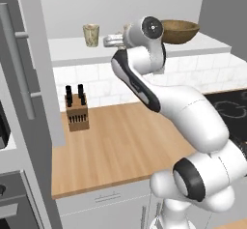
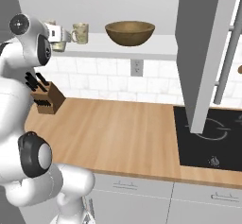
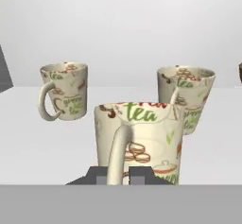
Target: Gather all objects into one cabinet and sort the glasses and bowls to opposite sides.
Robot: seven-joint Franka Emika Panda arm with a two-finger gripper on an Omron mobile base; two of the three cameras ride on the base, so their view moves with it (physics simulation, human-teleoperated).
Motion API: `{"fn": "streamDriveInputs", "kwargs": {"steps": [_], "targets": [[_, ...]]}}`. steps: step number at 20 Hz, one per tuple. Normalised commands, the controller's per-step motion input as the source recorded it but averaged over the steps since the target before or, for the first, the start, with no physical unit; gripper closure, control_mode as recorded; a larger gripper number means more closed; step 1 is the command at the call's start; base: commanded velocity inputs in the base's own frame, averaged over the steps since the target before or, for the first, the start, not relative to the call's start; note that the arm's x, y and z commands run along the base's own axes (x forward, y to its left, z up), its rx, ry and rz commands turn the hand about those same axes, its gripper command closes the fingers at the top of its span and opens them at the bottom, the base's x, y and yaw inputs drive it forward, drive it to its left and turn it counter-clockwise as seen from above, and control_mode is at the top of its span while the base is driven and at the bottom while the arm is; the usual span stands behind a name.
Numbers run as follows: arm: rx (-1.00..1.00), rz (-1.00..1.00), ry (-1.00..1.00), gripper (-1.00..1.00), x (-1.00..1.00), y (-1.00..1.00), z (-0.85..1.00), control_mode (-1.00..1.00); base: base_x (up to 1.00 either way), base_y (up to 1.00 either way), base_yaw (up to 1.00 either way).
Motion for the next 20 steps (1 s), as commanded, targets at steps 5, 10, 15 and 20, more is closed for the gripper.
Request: {"fn": "streamDriveInputs", "kwargs": {"steps": [5,10,15,20], "targets": [[0.0,0.1,-0.01,1.0,0.68,0.12,-0.03,-1.0,0.0,0.0,0.0],[0.0,0.1,-0.2,1.0,0.02,0.01,-0.19,-1.0,0.0,0.0,0.0],[0.0,0.05,-0.14,1.0,0.17,0.0,-0.66,-1.0,0.0,0.0,0.0],[0.0,0.01,-0.06,1.0,0.6,0.0,-0.32,-1.0,0.0,0.0,0.0]]}}
